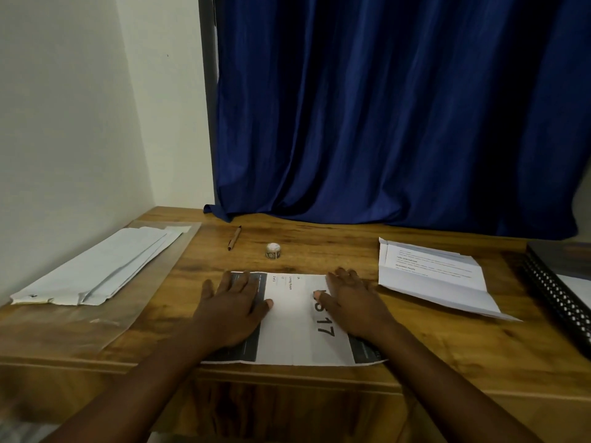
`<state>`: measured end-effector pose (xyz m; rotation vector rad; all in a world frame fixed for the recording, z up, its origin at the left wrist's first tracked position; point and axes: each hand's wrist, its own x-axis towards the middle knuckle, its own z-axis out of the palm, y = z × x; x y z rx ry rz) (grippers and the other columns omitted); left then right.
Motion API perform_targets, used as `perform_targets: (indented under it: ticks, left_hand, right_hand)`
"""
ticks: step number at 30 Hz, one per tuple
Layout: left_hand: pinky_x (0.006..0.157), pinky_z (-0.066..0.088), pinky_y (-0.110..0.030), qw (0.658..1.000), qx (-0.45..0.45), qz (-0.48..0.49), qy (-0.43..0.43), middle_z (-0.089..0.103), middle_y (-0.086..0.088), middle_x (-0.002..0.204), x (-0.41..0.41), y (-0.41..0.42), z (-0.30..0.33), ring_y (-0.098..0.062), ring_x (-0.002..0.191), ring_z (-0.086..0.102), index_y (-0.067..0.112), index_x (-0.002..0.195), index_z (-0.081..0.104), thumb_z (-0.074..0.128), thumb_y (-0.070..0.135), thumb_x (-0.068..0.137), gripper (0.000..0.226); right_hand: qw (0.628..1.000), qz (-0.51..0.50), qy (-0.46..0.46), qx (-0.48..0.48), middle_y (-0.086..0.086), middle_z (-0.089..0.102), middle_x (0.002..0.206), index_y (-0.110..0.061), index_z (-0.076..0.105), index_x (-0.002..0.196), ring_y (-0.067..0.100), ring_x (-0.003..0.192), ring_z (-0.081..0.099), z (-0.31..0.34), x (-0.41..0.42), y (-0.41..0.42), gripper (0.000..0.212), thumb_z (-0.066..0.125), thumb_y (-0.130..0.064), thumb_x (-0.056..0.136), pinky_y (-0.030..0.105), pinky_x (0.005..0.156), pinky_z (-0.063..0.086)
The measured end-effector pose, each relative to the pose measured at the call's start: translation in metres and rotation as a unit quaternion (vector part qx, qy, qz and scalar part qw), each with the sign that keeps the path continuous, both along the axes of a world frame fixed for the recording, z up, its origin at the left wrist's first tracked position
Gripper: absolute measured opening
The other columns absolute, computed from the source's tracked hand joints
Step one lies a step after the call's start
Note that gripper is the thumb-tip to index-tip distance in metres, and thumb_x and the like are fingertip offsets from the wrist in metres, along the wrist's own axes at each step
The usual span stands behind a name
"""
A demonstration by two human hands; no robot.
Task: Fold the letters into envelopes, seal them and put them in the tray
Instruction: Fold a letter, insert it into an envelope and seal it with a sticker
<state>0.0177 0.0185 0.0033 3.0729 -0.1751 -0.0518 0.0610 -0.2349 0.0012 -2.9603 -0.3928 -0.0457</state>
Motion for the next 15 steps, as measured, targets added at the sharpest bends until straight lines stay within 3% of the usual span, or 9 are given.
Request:
perform_targets:
  ticks: [3, 5, 9, 11, 15]
  left_hand:
    - [0.123, -0.004, -0.056, 0.997, 0.013, -0.072, -0.038, 0.000, 0.001, 0.171, -0.001, -0.021, -0.002, -0.025, 0.157, -0.009, 0.029, 0.162, 0.007, 0.018, 0.062, 0.102, 0.069]
    - [0.124, -0.004, -0.054, 0.995, -0.006, -0.101, -0.025, -0.001, 0.002, 0.171, 0.000, -0.029, -0.012, -0.023, 0.157, -0.010, 0.030, 0.162, 0.006, 0.015, 0.061, 0.103, 0.068]
    - [0.124, -0.004, -0.049, 0.995, -0.020, -0.096, -0.018, -0.002, 0.005, 0.171, 0.000, -0.022, -0.019, -0.020, 0.157, -0.008, 0.032, 0.162, 0.006, -0.018, 0.084, 0.071, 0.108]
    - [0.124, -0.004, -0.046, 0.997, -0.026, -0.075, -0.006, -0.003, 0.007, 0.171, -0.001, -0.013, -0.016, -0.019, 0.157, -0.007, 0.034, 0.162, 0.004, -0.012, 0.085, 0.070, 0.106]
    - [0.125, -0.001, -0.047, 0.999, -0.021, -0.030, -0.003, -0.001, 0.007, 0.171, -0.002, 0.005, -0.015, -0.017, 0.157, -0.004, 0.034, 0.162, 0.004, 0.015, 0.078, 0.091, 0.084]
  right_hand:
    - [0.996, 0.061, -0.057, -0.010, 0.004, 0.011, 0.171, -0.022, 0.019, 0.162, 0.024, 0.158, 0.004, 0.003, -0.011, 0.028, 0.065, 0.026, -0.056, 0.106, 0.053, 0.127, 0.003]
    - [0.993, 0.116, -0.033, 0.007, 0.003, 0.011, 0.171, -0.024, 0.017, 0.163, 0.021, 0.158, 0.004, -0.002, -0.018, 0.043, 0.062, 0.024, -0.052, 0.108, 0.051, 0.127, 0.004]
    - [0.989, 0.136, 0.037, 0.036, -0.004, 0.006, 0.172, -0.030, 0.012, 0.163, 0.018, 0.159, 0.000, -0.012, -0.014, 0.032, 0.066, 0.022, -0.059, 0.106, 0.046, 0.127, 0.002]
    - [0.993, 0.111, 0.042, 0.015, -0.006, 0.002, 0.172, -0.032, 0.011, 0.163, 0.017, 0.158, -0.002, -0.012, -0.007, 0.012, 0.071, 0.021, -0.066, 0.102, 0.046, 0.127, 0.002]
    - [0.997, 0.070, 0.028, 0.011, -0.006, 0.006, 0.172, -0.032, 0.015, 0.163, 0.014, 0.158, 0.001, -0.013, 0.001, -0.010, 0.072, 0.023, -0.068, 0.101, 0.042, 0.127, 0.002]
